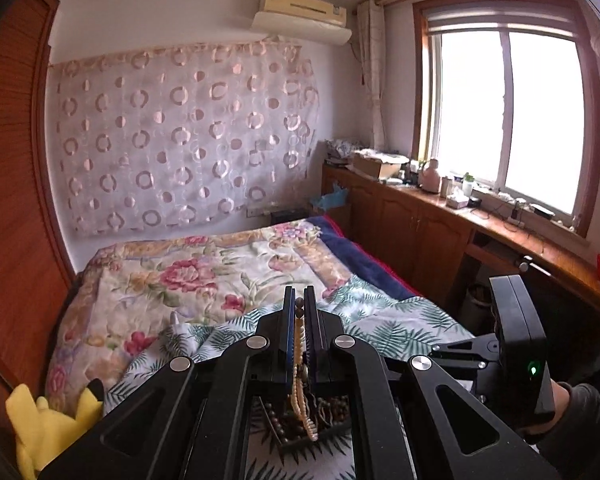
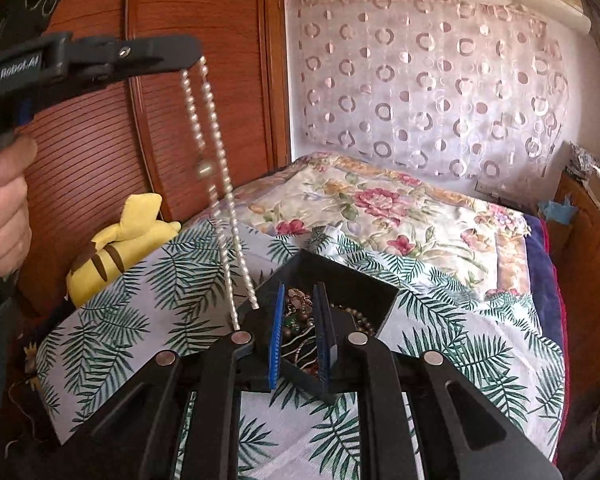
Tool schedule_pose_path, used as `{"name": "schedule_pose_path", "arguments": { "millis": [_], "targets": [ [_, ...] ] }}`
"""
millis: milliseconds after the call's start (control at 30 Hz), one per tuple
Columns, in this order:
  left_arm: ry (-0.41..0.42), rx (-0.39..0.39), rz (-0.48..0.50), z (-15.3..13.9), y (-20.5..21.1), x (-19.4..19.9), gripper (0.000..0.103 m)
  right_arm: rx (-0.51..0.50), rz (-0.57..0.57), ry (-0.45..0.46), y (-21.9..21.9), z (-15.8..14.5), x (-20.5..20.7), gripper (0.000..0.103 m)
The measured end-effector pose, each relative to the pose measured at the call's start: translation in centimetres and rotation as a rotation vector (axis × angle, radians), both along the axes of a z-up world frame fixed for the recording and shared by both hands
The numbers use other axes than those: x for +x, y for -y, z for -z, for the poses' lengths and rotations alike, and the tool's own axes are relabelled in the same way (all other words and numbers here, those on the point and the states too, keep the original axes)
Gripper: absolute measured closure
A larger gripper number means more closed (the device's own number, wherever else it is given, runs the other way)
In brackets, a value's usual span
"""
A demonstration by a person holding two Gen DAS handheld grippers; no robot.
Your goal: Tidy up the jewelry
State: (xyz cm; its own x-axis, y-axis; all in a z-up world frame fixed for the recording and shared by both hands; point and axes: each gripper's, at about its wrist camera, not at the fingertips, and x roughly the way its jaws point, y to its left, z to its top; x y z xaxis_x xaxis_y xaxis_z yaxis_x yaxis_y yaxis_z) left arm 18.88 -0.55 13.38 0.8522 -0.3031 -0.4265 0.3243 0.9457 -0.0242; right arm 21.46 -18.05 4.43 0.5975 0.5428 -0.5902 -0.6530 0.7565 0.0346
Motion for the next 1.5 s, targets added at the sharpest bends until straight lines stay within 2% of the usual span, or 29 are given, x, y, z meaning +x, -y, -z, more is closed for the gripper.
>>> {"name": "schedule_pose_path", "arguments": {
  "millis": [167,367,667,700,733,800,833,933,1000,1067,1133,1233,1433,1500],
  "targets": [
    [-0.072,-0.009,-0.007,2.7,-0.1,3.3,0.099,-0.013,0.012,-0.057,-0.4,2.5,2.5,0.087],
    [-0.179,-0.011,-0.019,8.1,-0.1,5.8,0.099,-0.012,0.022,-0.11,-1.0,4.9,4.1,0.086],
    [-0.236,0.001,-0.032,12.0,-0.2,6.5,0.099,0.011,0.034,-0.126,-1.3,5.8,4.9,0.085],
    [-0.239,-0.001,-0.033,12.3,-0.3,6.5,0.099,0.016,0.036,-0.125,-1.2,5.6,5.1,0.082],
    [-0.238,-0.002,-0.033,12.5,-0.3,6.5,0.099,0.021,0.037,-0.125,-1.2,5.6,5.1,0.073],
    [-0.238,-0.002,-0.038,12.7,-0.3,6.3,0.097,0.023,0.046,-0.116,-1.1,5.3,5.0,0.068],
    [-0.238,0.0,-0.042,12.9,-0.3,6.2,0.093,0.022,0.048,-0.113,-0.9,5.3,5.0,0.068],
    [-0.228,0.009,-0.059,13.3,-0.4,5.5,0.07,0.02,0.069,-0.094,-0.6,4.9,4.5,0.068],
    [-0.222,0.015,-0.068,13.5,-0.5,4.9,0.068,0.035,0.085,-0.085,0.0,4.6,3.8,0.068],
    [-0.221,0.02,-0.081,13.7,-0.5,4.2,0.049,0.05,0.098,-0.079,0.4,4.3,3.3,0.068],
    [-0.211,0.026,-0.092,13.8,-0.7,3.7,0.046,0.062,0.112,-0.077,1.0,4.2,2.8,0.067],
    [-0.204,0.04,-0.114,13.9,-0.7,3.0,0.031,0.068,0.129,-0.066,1.7,4.0,1.7,0.067],
    [-0.193,0.032,-0.115,13.5,-0.7,1.4,0.03,0.082,0.142,-0.05,2.9,3.5,-0.2,0.067],
    [-0.179,0.044,-0.123,13.2,-0.5,0.5,0.021,0.087,0.154,-0.043,3.4,3.3,-0.9,0.067]
  ]
}}
